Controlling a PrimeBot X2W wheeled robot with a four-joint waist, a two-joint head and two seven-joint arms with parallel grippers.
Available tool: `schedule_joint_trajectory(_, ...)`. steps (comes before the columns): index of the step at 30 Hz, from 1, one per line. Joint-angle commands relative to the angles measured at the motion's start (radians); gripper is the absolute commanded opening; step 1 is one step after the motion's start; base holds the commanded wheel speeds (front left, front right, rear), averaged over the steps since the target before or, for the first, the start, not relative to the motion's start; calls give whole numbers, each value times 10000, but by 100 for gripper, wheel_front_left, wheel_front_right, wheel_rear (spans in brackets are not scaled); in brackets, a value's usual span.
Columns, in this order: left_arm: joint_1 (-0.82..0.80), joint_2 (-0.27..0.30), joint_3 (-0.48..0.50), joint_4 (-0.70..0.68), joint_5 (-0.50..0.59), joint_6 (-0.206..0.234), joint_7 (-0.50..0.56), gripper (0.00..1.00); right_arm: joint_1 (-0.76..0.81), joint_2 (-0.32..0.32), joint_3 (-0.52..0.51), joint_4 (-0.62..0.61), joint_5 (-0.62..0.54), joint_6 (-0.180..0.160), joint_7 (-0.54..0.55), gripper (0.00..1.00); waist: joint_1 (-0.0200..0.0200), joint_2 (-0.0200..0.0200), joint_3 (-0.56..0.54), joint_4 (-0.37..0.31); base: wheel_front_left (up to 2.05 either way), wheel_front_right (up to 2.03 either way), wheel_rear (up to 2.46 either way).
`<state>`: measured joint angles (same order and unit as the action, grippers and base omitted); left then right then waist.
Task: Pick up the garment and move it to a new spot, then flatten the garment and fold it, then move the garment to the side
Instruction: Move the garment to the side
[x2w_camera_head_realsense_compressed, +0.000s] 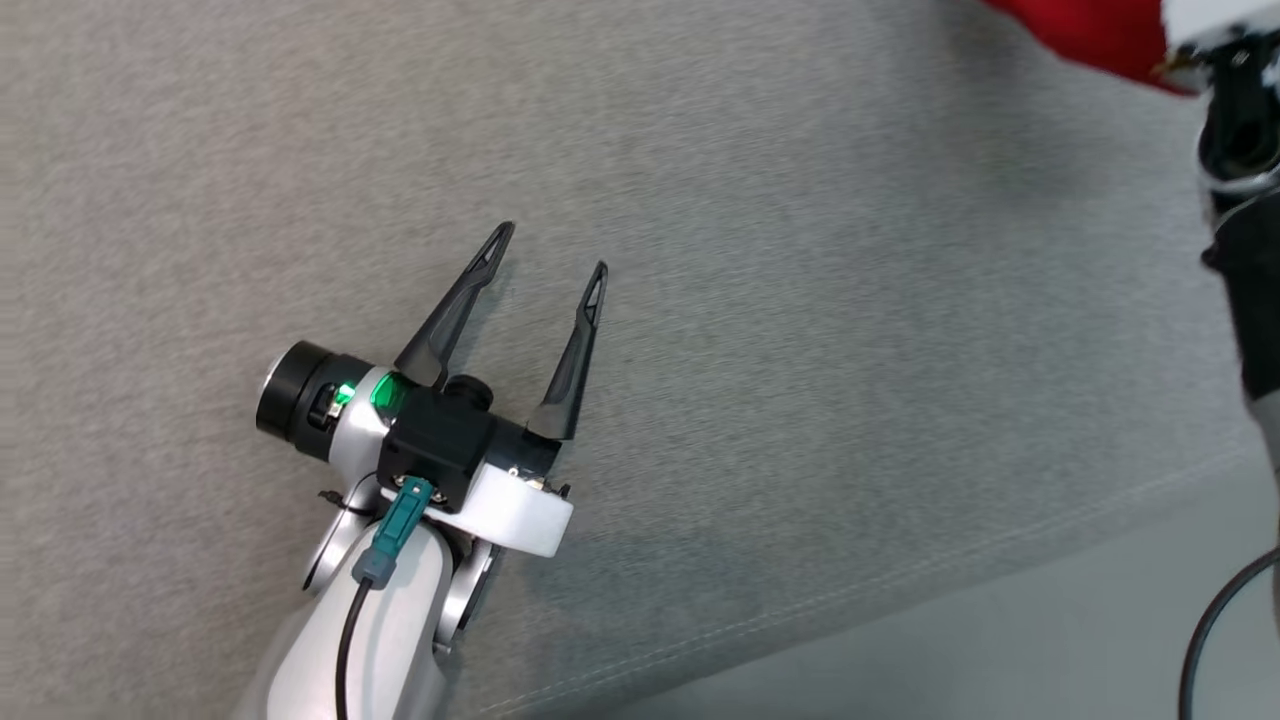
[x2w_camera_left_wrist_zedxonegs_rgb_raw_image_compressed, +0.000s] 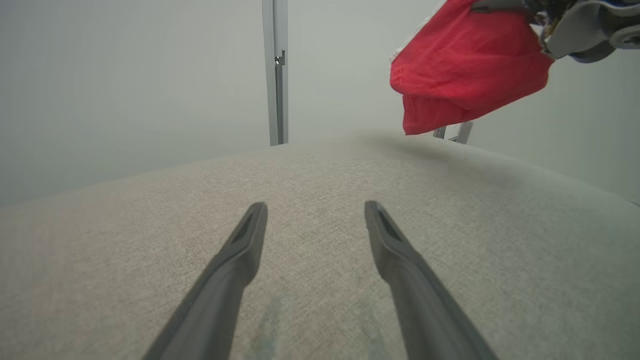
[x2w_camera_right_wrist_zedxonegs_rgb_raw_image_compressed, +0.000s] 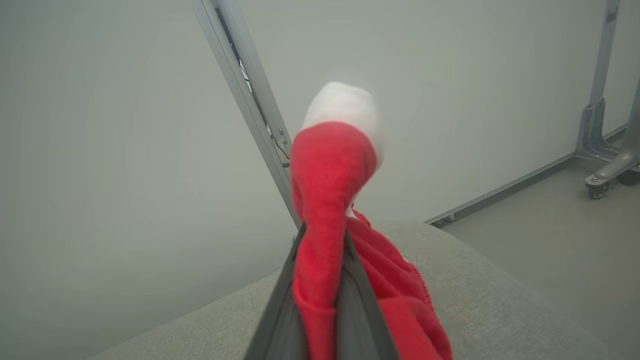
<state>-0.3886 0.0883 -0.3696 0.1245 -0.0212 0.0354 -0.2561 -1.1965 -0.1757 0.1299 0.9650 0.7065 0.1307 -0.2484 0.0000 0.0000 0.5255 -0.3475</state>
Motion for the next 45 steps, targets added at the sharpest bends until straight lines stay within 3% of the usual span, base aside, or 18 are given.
schedule_joint_trajectory(1,-378,10,140,-403,195,-37,-57,100,-553,-166,-266,-85,-149,0,-133,0,0,0,615,893,0,0,0)
schedule_joint_trajectory(5,-520,-19,13,-549,235,-27,-57,100,-995,-420,-854,17,-375,0,-133,0,0,0,861,1388,0,0,0)
schedule_joint_trajectory(11,-756,-73,-206,-694,231,-34,-57,100,-675,-1079,-2663,442,-1138,0,-134,0,0,0,1281,2061,0,0,0)
schedule_joint_trajectory(22,-812,83,-315,-533,150,-81,-57,100,445,-720,-4452,1014,-3072,0,-134,0,0,0,1156,1407,0,0,0)
schedule_joint_trajectory(29,-820,36,-472,-482,61,-69,-57,100,-41,-236,-5491,322,-3521,0,-134,0,0,0,989,1580,0,0,0)
schedule_joint_trajectory(33,-727,-27,-559,-539,-22,12,-57,100,-579,56,-5762,-6,-3811,0,-134,0,0,0,891,2093,0,0,0)
schedule_joint_trajectory(38,-637,-52,-620,-633,-62,92,-57,100,-1314,440,-5324,-629,-3744,0,-134,0,0,0,941,2694,0,0,0)
schedule_joint_trajectory(45,-573,34,-582,-845,-56,209,-57,100,-644,-281,-6228,-507,-4097,0,-134,0,0,0,1233,3015,0,0,0)
